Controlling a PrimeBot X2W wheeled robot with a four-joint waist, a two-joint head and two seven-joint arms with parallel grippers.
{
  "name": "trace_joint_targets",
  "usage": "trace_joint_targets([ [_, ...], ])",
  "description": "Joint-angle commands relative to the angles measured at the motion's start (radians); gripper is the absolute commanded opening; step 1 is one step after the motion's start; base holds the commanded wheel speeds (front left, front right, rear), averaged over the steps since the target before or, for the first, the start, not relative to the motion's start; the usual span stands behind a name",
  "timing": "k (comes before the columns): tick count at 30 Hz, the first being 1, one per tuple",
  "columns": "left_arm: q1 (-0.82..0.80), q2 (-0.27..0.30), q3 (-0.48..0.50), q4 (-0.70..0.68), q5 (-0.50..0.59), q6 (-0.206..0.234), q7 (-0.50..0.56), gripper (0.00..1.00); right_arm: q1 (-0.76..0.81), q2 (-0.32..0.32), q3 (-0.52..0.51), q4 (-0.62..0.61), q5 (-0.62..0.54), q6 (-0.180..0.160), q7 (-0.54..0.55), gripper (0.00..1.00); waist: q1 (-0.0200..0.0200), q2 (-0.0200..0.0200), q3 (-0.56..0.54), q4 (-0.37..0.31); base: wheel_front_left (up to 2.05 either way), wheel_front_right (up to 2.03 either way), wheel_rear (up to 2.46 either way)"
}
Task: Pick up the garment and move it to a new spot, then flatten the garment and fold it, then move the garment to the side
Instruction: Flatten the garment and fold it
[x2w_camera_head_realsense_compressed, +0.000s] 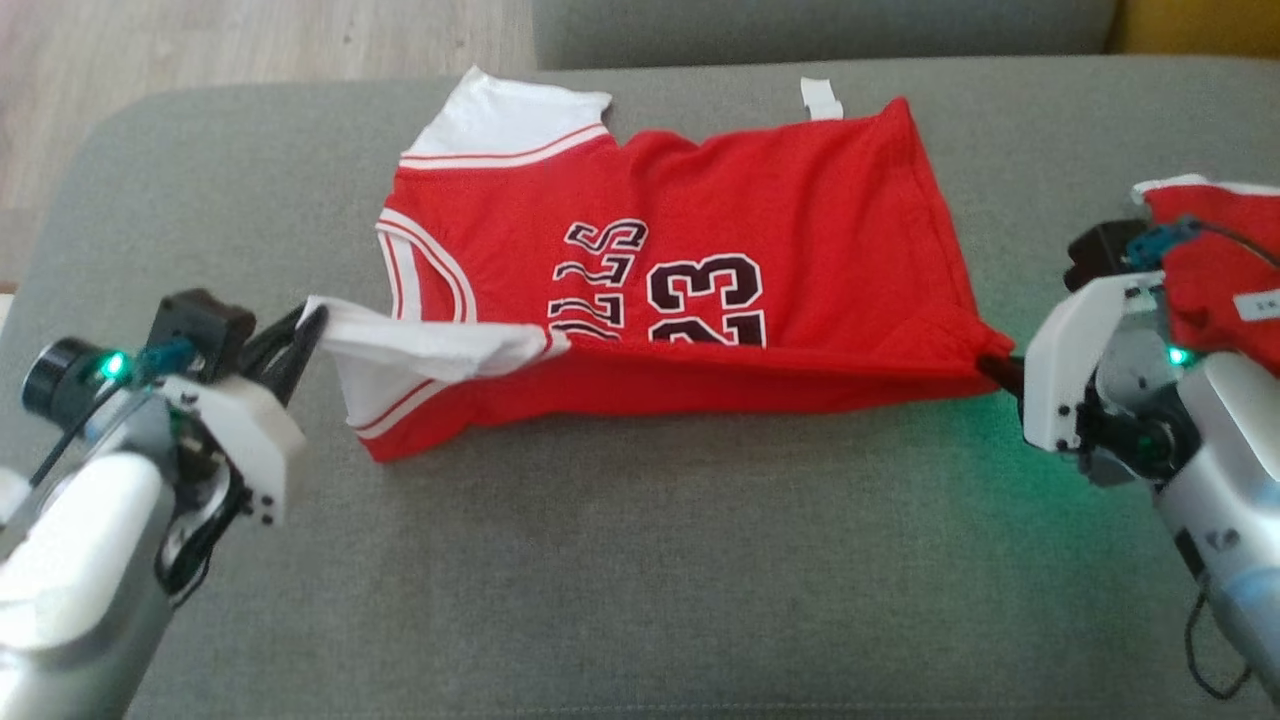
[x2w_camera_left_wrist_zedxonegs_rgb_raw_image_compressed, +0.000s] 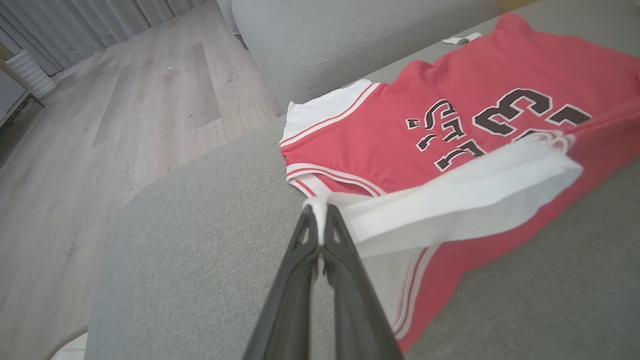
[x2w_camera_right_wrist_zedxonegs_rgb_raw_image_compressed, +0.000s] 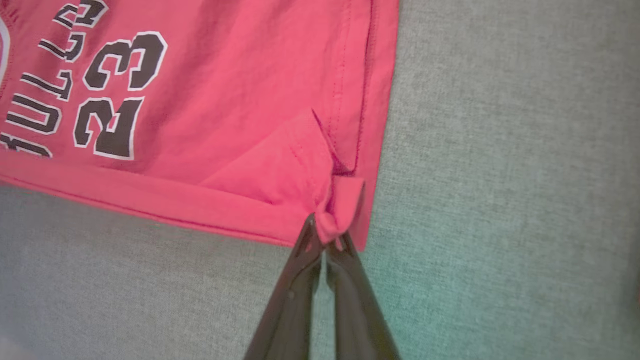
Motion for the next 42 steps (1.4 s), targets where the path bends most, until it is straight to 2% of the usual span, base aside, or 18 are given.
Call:
trace_joint_targets([
  [1, -0.098, 0.031, 0.029, 0.016, 0.016, -0.006, -0.019, 0.00, -0.052, 0.004, -0.011, -0.011, -0.025, -0.001, 0.005, 0.00, 0.0000, 0.0000, 0.026, -0.004, 0.00, 0.00, 0.00],
  [13, -0.300, -0.016, -0.114, 0.257, 0.061, -0.021, -0.086, 0.00, -0.147, 0.065, -0.037, 0.065, -0.114, -0.001, -0.007, 0.00, 0.0000, 0.0000, 0.106, -0.010, 0.00, 0.00, 0.00],
  [14, -0.313, -0.021, -0.124, 0.277, 0.060, -0.022, -0.094, 0.00, -0.154, 0.070, -0.039, 0.066, -0.120, -0.001, -0.020, 0.69, 0.0000, 0.0000, 0.110, -0.010, 0.00, 0.00, 0.00],
  [15, -0.325, -0.026, -0.132, 0.297, 0.059, -0.022, -0.102, 0.40, -0.160, 0.077, -0.045, 0.072, -0.123, -0.001, -0.033, 1.00, 0.0000, 0.0000, 0.112, -0.011, 0.00, 0.00, 0.00],
  [16, -0.338, -0.032, -0.136, 0.314, 0.061, -0.022, -0.114, 1.00, -0.166, 0.083, -0.050, 0.076, -0.125, -0.001, -0.047, 1.00, 0.0000, 0.0000, 0.115, -0.011, 0.00, 0.00, 0.00],
  [18, -0.359, -0.047, -0.136, 0.351, 0.056, -0.021, -0.136, 1.00, -0.179, 0.094, -0.066, 0.084, -0.130, -0.001, -0.086, 1.00, 0.0000, 0.0000, 0.118, -0.012, 0.00, 0.00, 0.00],
  [21, -0.382, -0.069, -0.118, 0.399, 0.047, 0.005, -0.177, 1.00, -0.198, 0.107, -0.098, 0.092, -0.139, -0.001, -0.176, 1.00, 0.0000, 0.0000, 0.115, -0.013, 0.00, 0.00, 0.00],
  [28, -0.371, -0.136, 0.000, 0.402, -0.045, 0.100, -0.286, 1.00, -0.169, 0.120, -0.145, 0.057, -0.167, -0.001, -0.487, 1.00, 0.0000, 0.0000, 0.072, -0.012, 0.00, 0.00, 0.00],
  [32, -0.296, -0.178, 0.124, 0.270, -0.102, 0.162, -0.297, 1.00, -0.090, 0.131, -0.161, 0.002, -0.164, -0.001, -0.660, 1.00, 0.0000, 0.0000, 0.029, -0.013, 0.00, 0.00, 0.00],
  [36, -0.140, -0.228, 0.253, 0.070, -0.091, 0.214, -0.298, 1.00, 0.013, 0.153, -0.187, -0.048, -0.180, -0.001, -0.804, 1.00, 0.0000, 0.0000, -0.014, -0.021, 0.00, 0.00, 0.00],
  [37, -0.054, -0.254, 0.294, -0.013, -0.063, 0.225, -0.298, 1.00, 0.064, 0.168, -0.202, -0.065, -0.206, -0.001, -0.862, 1.00, 0.0000, 0.0000, -0.034, -0.026, 0.00, 0.00, 0.00],
  [42, 0.144, -0.342, 0.386, -0.131, -0.010, 0.245, -0.298, 1.00, 0.188, 0.231, -0.266, -0.123, -0.265, -0.001, -0.925, 1.00, 0.0000, 0.0000, -0.076, -0.042, 0.00, 0.00, 0.00],
])
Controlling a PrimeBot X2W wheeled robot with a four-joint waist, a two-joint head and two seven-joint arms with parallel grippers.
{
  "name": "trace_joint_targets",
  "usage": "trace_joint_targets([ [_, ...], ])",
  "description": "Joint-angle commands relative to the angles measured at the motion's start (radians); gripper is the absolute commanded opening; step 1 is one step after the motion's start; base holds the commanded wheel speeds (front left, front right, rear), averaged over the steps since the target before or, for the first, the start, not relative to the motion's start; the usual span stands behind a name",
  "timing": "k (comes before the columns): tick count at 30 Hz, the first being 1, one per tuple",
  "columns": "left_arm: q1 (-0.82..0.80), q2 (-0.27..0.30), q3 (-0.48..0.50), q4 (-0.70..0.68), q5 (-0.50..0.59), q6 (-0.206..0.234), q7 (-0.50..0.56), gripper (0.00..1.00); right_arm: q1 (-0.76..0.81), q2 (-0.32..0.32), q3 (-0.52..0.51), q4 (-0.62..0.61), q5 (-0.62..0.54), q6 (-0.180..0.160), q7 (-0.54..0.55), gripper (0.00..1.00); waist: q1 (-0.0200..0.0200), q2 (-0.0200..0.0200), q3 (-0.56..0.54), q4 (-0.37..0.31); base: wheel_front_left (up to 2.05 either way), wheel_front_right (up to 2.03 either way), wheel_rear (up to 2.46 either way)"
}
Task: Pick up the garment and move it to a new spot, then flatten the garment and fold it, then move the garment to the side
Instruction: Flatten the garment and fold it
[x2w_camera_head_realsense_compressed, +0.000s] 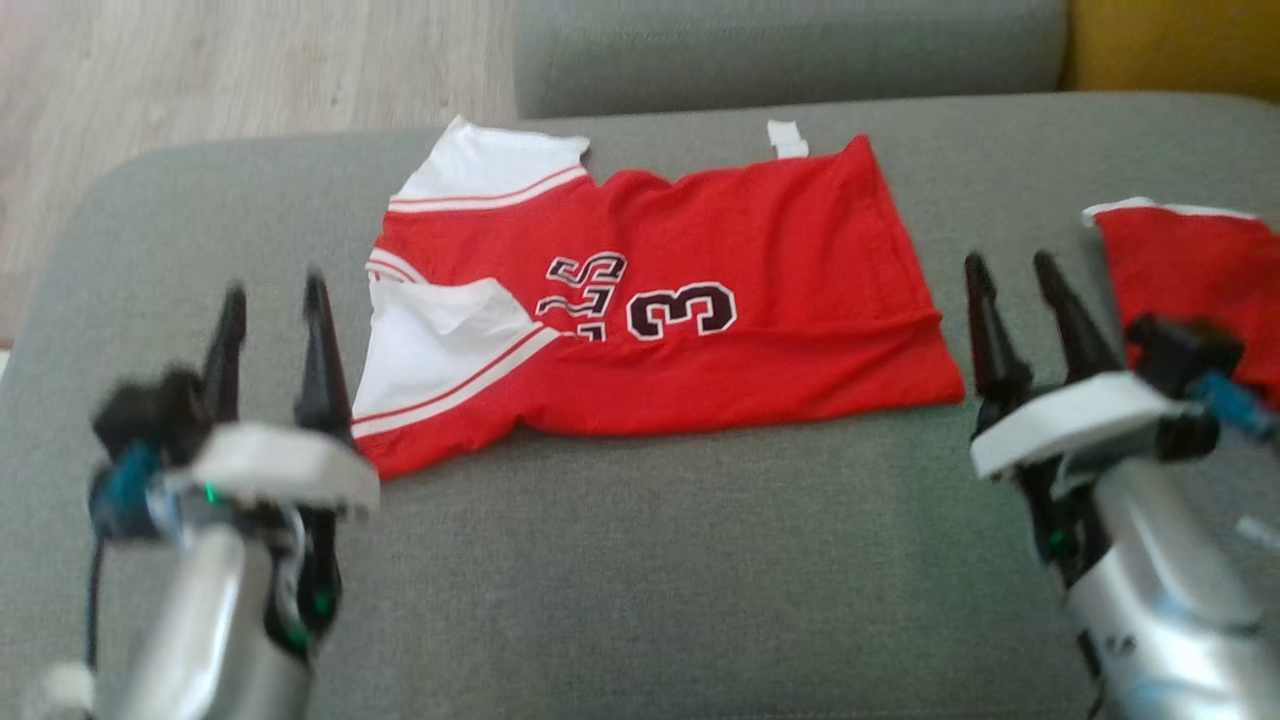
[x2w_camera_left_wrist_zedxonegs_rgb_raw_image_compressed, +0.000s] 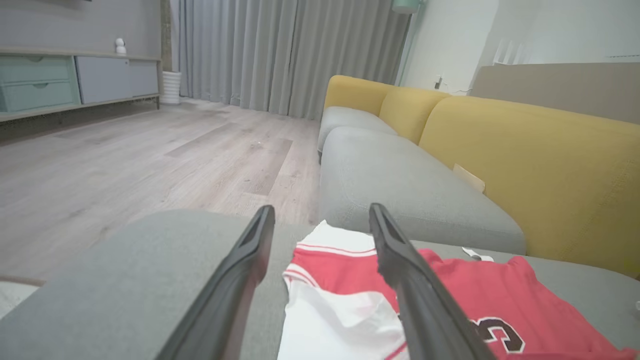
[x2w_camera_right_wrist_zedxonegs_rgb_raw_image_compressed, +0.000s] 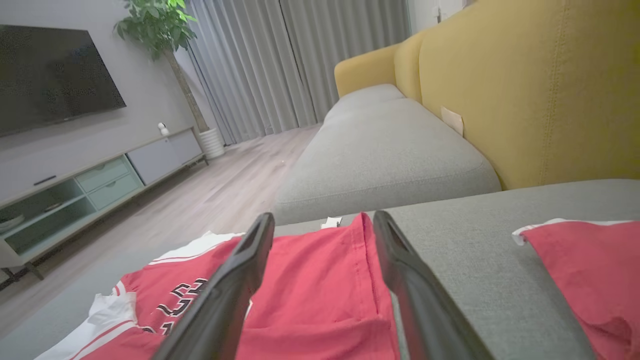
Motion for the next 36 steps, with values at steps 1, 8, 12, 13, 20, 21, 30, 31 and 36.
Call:
trace_joint_targets([
  [1, 0.009, -0.006, 0.065, -0.057, 0.029, 0.002, -0.006, 1.00, 0.022, 0.028, -0.016, -0.062, -0.038, -0.001, -0.023, 1.00, 0.0000, 0.0000, -0.023, -0.015, 0.00, 0.00, 0.00],
  [8, 0.161, -0.070, 0.123, -0.112, 0.161, -0.013, -0.006, 1.00, 0.170, 0.133, -0.118, -0.157, -0.149, -0.001, -0.038, 1.00, 0.0000, 0.0000, -0.053, -0.048, 0.00, 0.00, 0.00],
  [12, 0.208, -0.101, 0.163, -0.128, 0.194, -0.025, -0.006, 1.00, 0.217, 0.155, -0.153, -0.196, -0.177, -0.001, -0.039, 1.00, 0.0000, 0.0000, -0.055, -0.058, 0.00, 0.00, 0.00],
  [13, 0.213, -0.106, 0.172, -0.131, 0.200, -0.030, -0.006, 1.00, 0.225, 0.157, -0.157, -0.205, -0.180, -0.001, -0.039, 1.00, 0.0000, 0.0000, -0.054, -0.059, 0.00, 0.00, 0.00],
  [20, 0.204, -0.124, 0.198, -0.080, 0.235, -0.054, -0.006, 1.00, 0.245, 0.160, -0.143, -0.229, -0.180, -0.001, -0.039, 1.00, 0.0000, 0.0000, -0.040, -0.070, 0.00, 0.00, 0.00],
  [21, 0.197, -0.125, 0.199, -0.058, 0.247, -0.052, -0.006, 1.00, 0.243, 0.160, -0.139, -0.232, -0.179, -0.001, -0.039, 1.00, 0.0000, 0.0000, -0.034, -0.073, 0.00, 0.00, 0.00],
  [30, 0.050, -0.096, 0.192, 0.231, 0.331, 0.007, 0.010, 1.00, 0.217, 0.160, -0.089, -0.252, -0.184, -0.001, -0.032, 1.00, 0.0000, 0.0000, 0.039, -0.095, 0.00, 0.00, 0.00],
  [31, 0.032, -0.091, 0.190, 0.264, 0.332, 0.006, 0.020, 1.00, 0.214, 0.160, -0.088, -0.253, -0.183, -0.001, -0.032, 1.00, 0.0000, 0.0000, 0.045, -0.098, 0.00, 0.00, 0.00],
  [36, -0.042, -0.067, 0.178, 0.396, 0.346, 0.012, 0.063, 1.00, 0.198, 0.160, -0.081, -0.259, -0.179, -0.001, -0.030, 1.00, 0.0000, 0.0000, 0.074, -0.110, 0.00, 0.00, 0.00],
])
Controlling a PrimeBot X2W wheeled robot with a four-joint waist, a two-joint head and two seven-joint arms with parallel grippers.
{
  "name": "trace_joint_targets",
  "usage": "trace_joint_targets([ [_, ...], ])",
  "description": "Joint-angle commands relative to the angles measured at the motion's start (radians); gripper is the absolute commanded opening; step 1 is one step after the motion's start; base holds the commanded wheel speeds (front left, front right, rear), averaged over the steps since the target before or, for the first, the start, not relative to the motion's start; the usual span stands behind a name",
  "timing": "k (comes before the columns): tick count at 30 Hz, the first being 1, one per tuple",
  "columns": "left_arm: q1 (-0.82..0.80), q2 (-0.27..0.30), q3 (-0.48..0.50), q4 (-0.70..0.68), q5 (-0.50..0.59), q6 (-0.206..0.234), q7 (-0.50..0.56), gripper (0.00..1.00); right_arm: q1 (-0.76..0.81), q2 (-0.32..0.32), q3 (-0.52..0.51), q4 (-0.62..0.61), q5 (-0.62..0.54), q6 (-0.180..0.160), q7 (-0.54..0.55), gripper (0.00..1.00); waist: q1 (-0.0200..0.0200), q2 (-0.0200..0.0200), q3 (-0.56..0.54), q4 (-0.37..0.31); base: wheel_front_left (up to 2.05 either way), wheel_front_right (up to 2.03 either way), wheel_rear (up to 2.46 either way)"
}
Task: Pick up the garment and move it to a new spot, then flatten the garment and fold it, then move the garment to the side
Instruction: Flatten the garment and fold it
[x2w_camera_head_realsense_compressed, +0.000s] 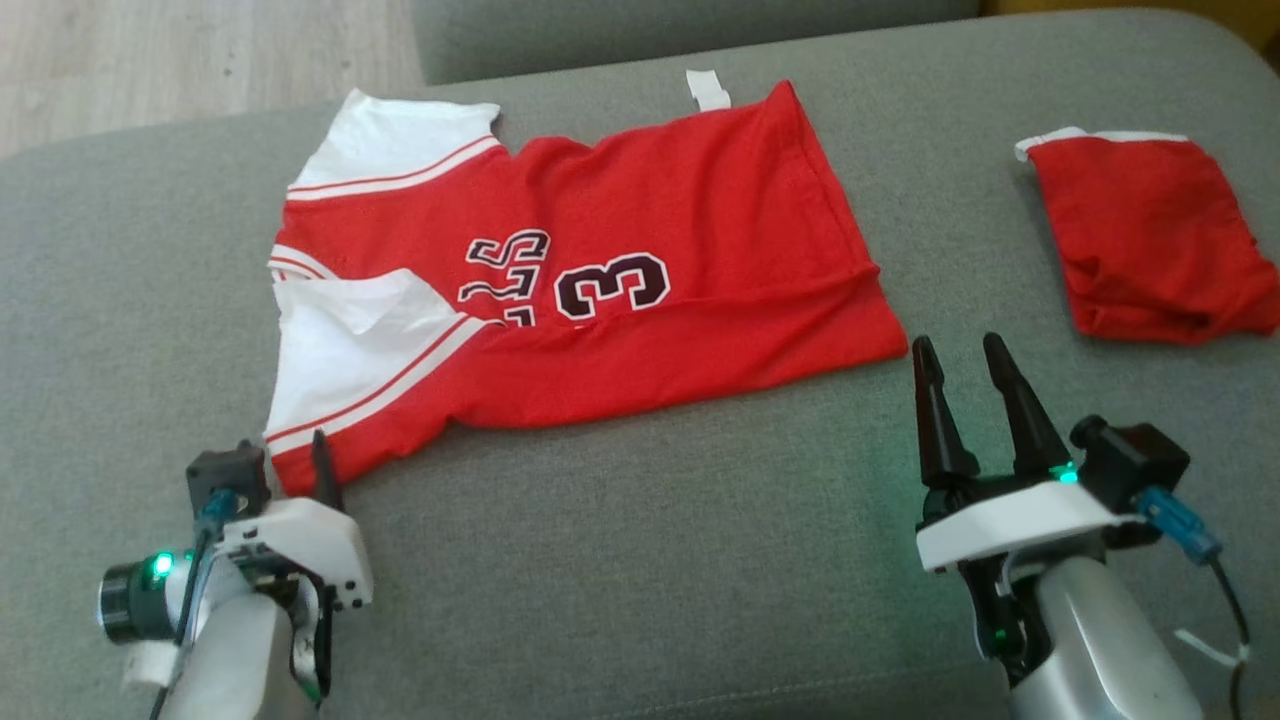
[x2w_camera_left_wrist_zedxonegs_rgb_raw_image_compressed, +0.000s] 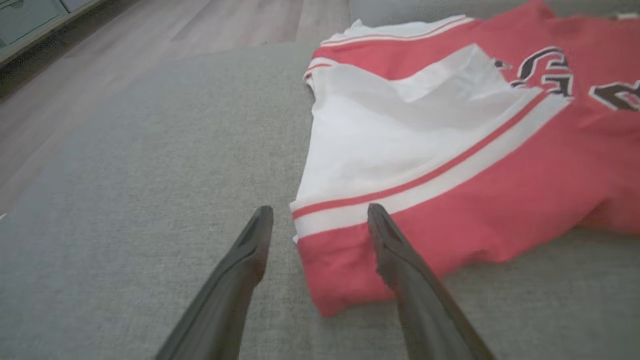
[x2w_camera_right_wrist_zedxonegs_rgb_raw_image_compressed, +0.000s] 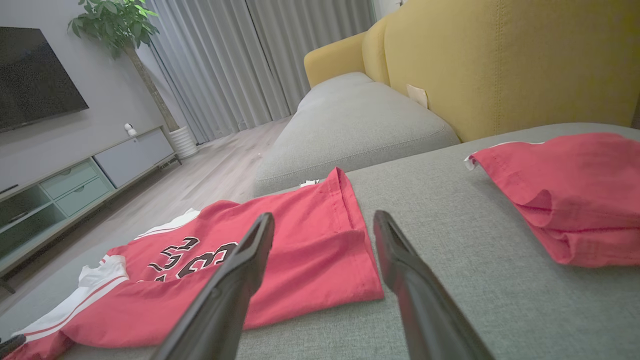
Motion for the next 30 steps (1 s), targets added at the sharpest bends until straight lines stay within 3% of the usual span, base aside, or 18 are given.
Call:
trace_joint_targets([
  [1, -0.052, 0.035, 0.024, -0.008, 0.012, 0.012, 0.000, 1.00, -0.048, 0.002, 0.026, -0.037, 0.004, -0.001, -0.003, 1.00, 0.0000, 0.0000, 0.009, -0.006, 0.00, 0.00, 0.00],
  [6, -0.095, 0.052, 0.020, 0.081, 0.018, 0.029, 0.032, 1.00, -0.057, 0.002, 0.028, -0.038, 0.006, -0.001, -0.002, 1.00, 0.0000, 0.0000, 0.024, -0.015, 0.00, 0.00, 0.00],
  [12, -0.122, 0.051, -0.010, 0.165, 0.015, -0.013, 0.090, 1.00, -0.061, 0.002, 0.020, -0.035, 0.007, -0.001, 0.001, 1.00, 0.0000, 0.0000, 0.029, -0.017, 0.00, 0.00, 0.00],
  [13, -0.126, 0.049, -0.017, 0.174, 0.015, -0.024, 0.097, 0.85, -0.062, 0.002, 0.019, -0.033, 0.005, -0.001, 0.005, 1.00, 0.0000, 0.0000, 0.028, -0.016, 0.00, 0.00, 0.00],
  [15, -0.133, 0.045, -0.025, 0.183, 0.011, -0.038, 0.089, 0.00, -0.064, 0.002, 0.017, -0.028, 0.002, -0.001, 0.014, 1.00, 0.0000, 0.0000, 0.026, -0.014, 0.00, 0.00, 0.00],
  [23, -0.163, 0.039, -0.031, 0.148, -0.002, -0.050, -0.034, 0.00, -0.088, 0.002, 0.011, 0.003, -0.010, -0.001, 0.043, 1.00, 0.0000, 0.0000, 0.017, 0.010, 0.00, 0.00, 0.00],
  [30, -0.178, 0.047, -0.051, -0.014, 0.011, -0.061, -0.074, 0.00, -0.151, 0.002, -0.018, 0.087, -0.056, -0.001, 0.086, 1.00, 0.0000, 0.0000, 0.038, 0.058, 0.00, 0.00, 0.00],
])
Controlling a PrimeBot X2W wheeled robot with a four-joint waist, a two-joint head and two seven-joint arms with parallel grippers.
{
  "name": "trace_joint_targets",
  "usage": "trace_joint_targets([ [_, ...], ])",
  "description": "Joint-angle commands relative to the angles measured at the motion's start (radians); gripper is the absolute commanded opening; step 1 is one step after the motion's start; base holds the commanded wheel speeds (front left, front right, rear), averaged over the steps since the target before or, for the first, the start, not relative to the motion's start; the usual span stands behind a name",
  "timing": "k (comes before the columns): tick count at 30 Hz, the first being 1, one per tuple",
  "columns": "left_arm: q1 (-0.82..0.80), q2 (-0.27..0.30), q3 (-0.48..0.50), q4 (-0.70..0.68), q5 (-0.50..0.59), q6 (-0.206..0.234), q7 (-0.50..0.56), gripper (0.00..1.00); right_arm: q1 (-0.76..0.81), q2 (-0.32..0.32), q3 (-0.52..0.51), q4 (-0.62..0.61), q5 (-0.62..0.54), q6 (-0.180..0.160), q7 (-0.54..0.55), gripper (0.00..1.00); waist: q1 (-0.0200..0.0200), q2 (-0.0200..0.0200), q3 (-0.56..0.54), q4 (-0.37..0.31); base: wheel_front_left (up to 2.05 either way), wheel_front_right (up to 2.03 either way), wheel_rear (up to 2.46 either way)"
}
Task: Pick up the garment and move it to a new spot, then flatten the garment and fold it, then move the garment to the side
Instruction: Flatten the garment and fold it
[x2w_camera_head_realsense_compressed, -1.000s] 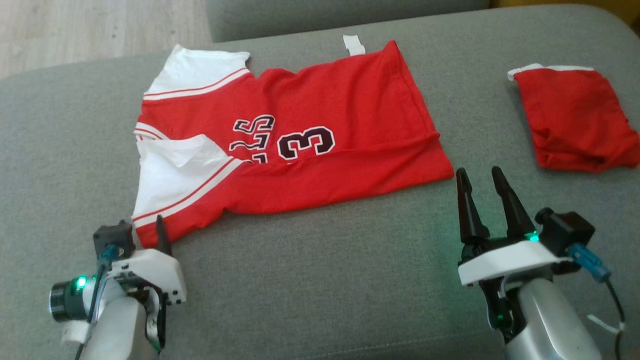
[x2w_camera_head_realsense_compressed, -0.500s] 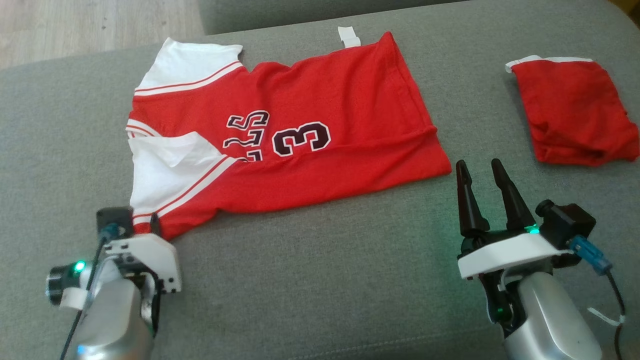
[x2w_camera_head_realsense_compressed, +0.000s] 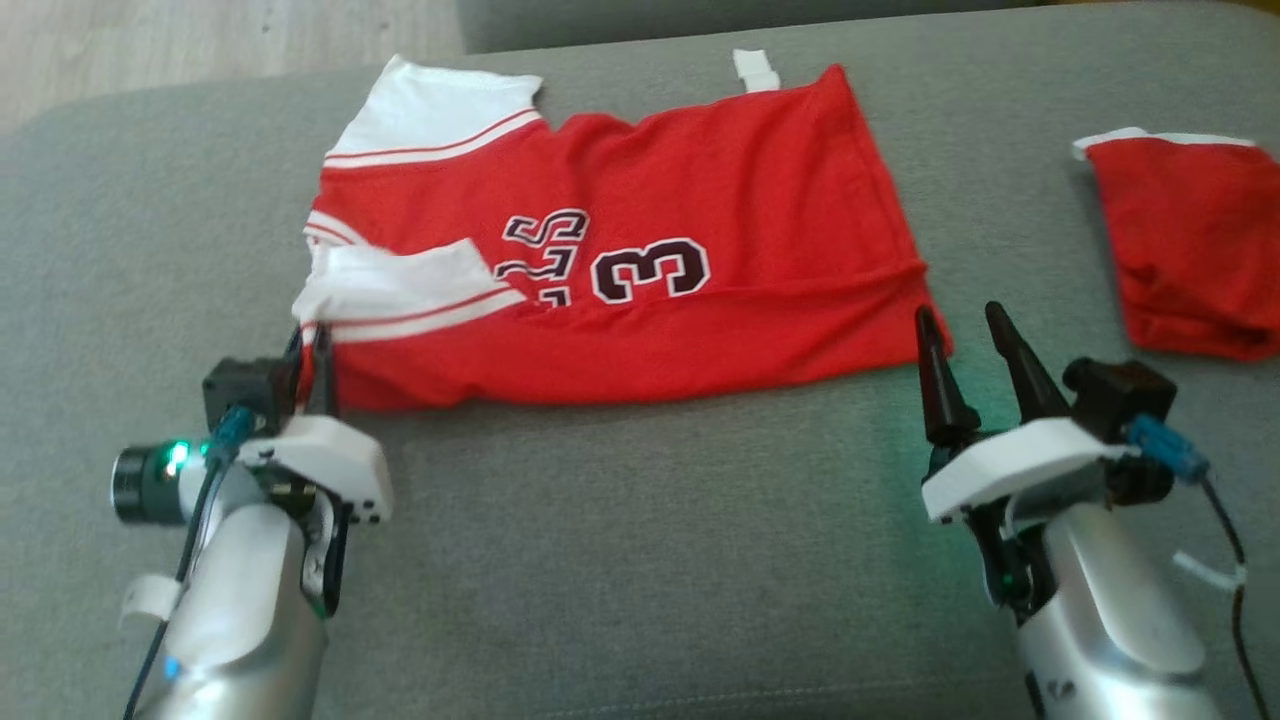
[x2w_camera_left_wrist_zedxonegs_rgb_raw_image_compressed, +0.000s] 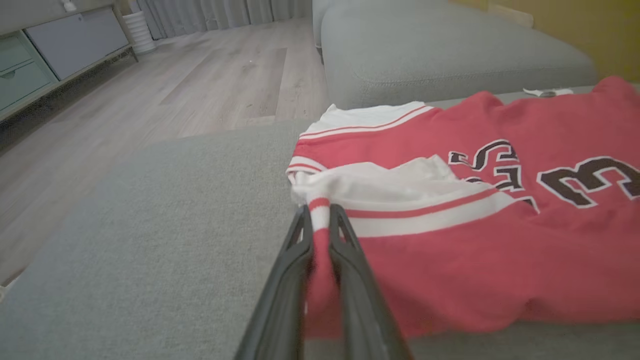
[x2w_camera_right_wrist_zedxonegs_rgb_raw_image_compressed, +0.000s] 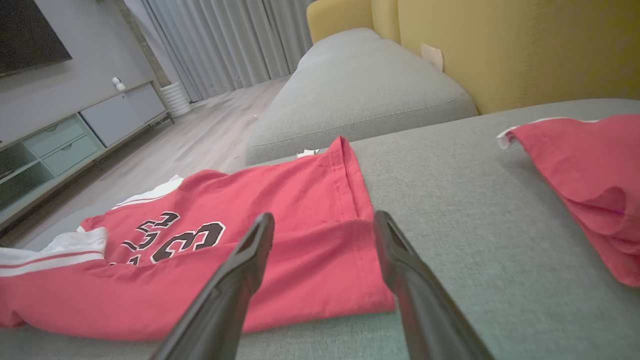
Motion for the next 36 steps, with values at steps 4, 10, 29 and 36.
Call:
trace_joint_targets([
  [4, -0.038, 0.033, 0.001, -0.114, 0.021, -0.016, -0.012, 0.00, -0.094, 0.002, -0.019, 0.045, -0.017, -0.001, 0.038, 1.00, 0.0000, 0.0000, 0.020, 0.034, 0.00, 0.00, 0.00],
  [10, -0.026, 0.025, -0.036, -0.194, 0.037, -0.028, -0.013, 0.00, -0.181, 0.002, -0.067, 0.186, -0.015, -0.001, 0.101, 1.00, 0.0000, 0.0000, 0.037, 0.063, 0.00, 0.00, 0.00],
  [29, 0.004, 0.035, -0.067, -0.204, 0.033, -0.019, -0.013, 0.00, -0.294, 0.002, -0.046, 0.486, -0.024, -0.001, 0.097, 0.00, 0.0000, 0.0000, 0.027, 0.059, 0.00, 0.00, 0.00],
  [36, 0.049, 0.049, -0.057, -0.170, 0.017, -0.011, -0.013, 0.00, -0.260, 0.002, -0.007, 0.497, 0.026, -0.001, 0.027, 0.00, 0.0000, 0.0000, -0.053, 0.036, 0.00, 0.00, 0.00],
])
